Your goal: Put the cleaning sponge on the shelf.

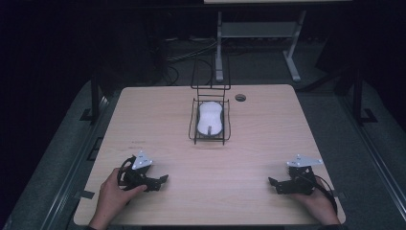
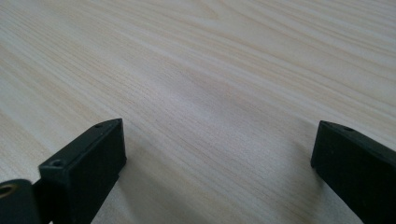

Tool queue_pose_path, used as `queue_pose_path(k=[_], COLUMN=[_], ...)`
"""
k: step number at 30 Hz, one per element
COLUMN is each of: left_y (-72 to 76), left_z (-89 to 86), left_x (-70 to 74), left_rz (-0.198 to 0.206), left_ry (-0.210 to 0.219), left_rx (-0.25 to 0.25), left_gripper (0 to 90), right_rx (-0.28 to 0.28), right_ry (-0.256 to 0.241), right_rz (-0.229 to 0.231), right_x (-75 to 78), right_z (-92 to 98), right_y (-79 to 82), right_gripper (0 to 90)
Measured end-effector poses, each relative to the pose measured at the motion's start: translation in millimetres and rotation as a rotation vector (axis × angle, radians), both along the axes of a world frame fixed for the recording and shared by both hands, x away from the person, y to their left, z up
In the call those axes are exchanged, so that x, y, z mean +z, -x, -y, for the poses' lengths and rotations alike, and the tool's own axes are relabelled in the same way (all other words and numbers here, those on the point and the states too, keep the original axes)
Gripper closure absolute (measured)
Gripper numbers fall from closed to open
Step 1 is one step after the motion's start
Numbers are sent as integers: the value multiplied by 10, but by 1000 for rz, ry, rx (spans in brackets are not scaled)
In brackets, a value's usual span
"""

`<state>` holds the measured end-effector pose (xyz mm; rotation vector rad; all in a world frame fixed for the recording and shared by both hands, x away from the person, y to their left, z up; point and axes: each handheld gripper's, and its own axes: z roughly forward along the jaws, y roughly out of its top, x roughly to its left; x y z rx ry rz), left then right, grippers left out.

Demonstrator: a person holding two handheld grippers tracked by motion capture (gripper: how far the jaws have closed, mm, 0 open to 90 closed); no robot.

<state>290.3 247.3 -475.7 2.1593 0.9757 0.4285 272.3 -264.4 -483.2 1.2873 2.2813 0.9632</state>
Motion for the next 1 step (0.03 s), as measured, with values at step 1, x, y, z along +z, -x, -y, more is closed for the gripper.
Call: queue_pose_path(k=[1], left_y=[0], left_z=[0], left_x=[0], left_rz=[0], left_ry=[0], left_rx=[0], left_gripper=[126], right_rx=[0], right_ry=[0], right_rz=[0], right_x=[0], right_z=[0], right_y=[0], right_gripper=[25])
